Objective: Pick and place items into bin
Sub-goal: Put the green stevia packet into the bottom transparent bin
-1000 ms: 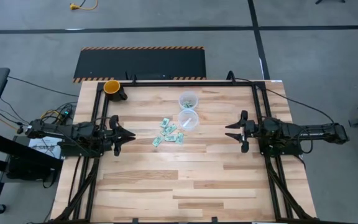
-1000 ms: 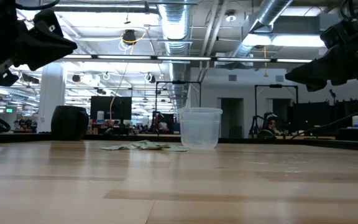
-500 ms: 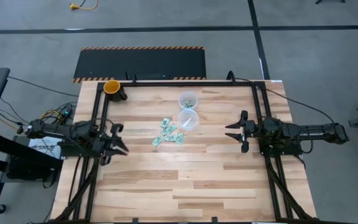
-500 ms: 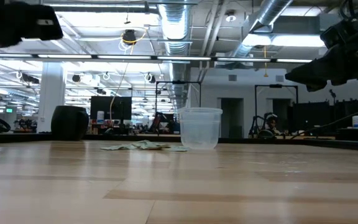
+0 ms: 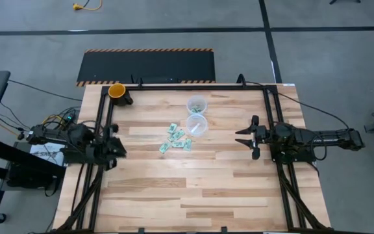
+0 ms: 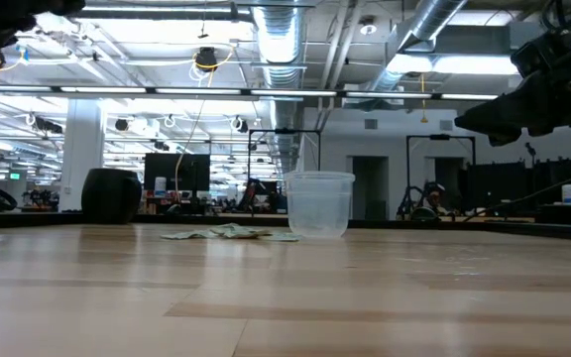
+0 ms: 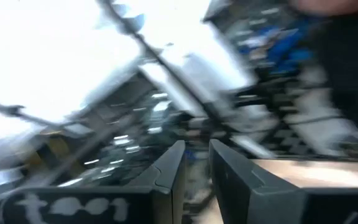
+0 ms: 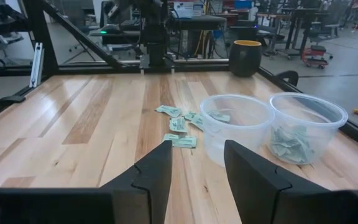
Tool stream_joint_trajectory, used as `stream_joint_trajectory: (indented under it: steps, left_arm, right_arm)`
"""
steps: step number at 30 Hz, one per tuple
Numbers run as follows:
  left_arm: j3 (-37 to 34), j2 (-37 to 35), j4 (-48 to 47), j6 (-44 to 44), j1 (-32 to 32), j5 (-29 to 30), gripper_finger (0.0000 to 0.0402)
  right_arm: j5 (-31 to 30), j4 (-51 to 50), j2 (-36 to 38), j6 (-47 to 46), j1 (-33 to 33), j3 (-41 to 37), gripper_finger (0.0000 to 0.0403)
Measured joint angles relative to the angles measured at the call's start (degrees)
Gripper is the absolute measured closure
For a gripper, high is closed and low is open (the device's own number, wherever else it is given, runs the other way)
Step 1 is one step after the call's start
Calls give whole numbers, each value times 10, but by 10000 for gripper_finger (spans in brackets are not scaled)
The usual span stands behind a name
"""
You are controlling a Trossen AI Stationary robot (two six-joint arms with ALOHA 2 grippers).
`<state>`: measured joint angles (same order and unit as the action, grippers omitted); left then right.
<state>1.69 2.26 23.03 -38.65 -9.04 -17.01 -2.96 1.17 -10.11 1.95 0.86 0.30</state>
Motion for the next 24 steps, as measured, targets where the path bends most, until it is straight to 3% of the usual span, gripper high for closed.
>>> stream_joint_trajectory:
  steps: [3, 11, 14, 24]
  left_arm:
    - [0, 0, 40, 2, 0, 83, 340]
    - [1, 95, 177, 95, 0, 58, 340]
    - [8, 177, 222, 120, 0, 102, 340]
    - [120, 501, 224, 189, 0, 340, 339]
  right_arm:
    - [0, 0, 0, 0, 0, 0, 261]
    - [0, 0, 0, 0, 0, 0, 264]
    - [0, 0, 0, 0, 0, 0, 266]
    - [0, 0, 0, 0, 0, 0, 266]
